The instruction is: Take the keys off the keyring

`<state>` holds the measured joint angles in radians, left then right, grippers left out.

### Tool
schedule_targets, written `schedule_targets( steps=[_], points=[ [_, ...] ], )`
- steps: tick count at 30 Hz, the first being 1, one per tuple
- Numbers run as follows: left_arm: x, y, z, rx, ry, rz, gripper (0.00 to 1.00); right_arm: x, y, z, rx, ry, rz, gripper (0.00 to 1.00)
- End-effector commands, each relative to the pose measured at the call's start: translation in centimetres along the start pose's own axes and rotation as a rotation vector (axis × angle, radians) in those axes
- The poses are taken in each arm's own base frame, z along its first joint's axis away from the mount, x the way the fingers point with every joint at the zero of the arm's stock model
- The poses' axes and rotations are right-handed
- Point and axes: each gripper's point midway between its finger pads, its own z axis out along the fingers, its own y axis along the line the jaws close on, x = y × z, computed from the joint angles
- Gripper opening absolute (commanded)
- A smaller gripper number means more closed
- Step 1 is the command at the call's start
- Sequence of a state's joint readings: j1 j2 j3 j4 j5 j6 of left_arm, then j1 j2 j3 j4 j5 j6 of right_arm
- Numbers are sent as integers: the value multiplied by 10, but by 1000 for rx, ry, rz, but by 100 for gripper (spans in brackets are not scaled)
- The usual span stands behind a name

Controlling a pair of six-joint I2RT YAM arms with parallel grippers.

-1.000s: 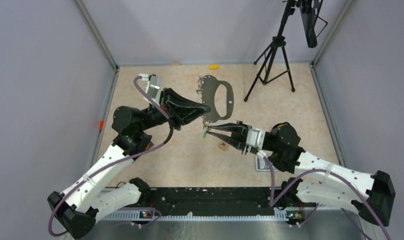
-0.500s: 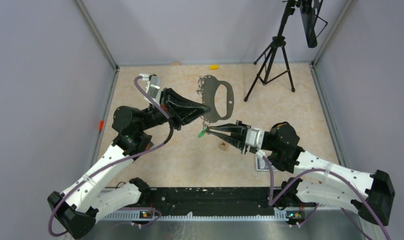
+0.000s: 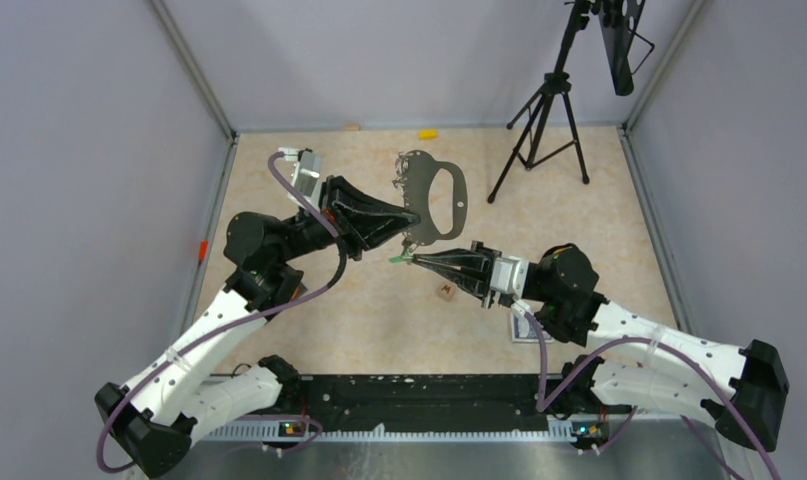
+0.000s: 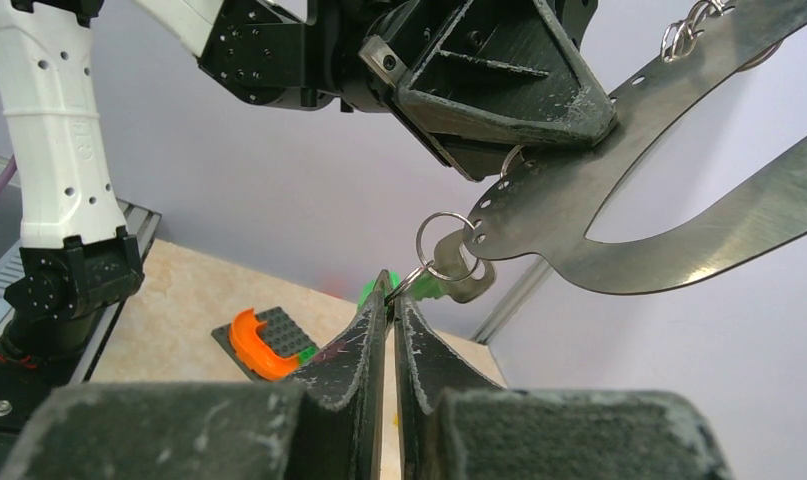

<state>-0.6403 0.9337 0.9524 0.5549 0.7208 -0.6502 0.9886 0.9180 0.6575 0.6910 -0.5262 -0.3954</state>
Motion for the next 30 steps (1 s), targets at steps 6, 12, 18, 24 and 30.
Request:
schedule_targets(
  steps=[6, 12, 18, 24, 30],
  points=[
    [-20, -12, 0, 25, -53, 71, 0, -34, -8, 7, -17, -82, -77, 0],
    [-21, -12, 1, 26, -50, 68, 0, -33, -7, 7, -45, -59, -150, 0],
    [-20, -12, 1, 26, -49, 65, 0, -31, -5, 5, -61, -49, -190, 0],
    [-21, -10, 1, 18, -50, 62, 0, -28, -3, 0, -77, -25, -238, 0],
    [-21, -9, 3, 17, -46, 53, 0, -27, -6, -5, -71, -4, -318, 0]
  ],
)
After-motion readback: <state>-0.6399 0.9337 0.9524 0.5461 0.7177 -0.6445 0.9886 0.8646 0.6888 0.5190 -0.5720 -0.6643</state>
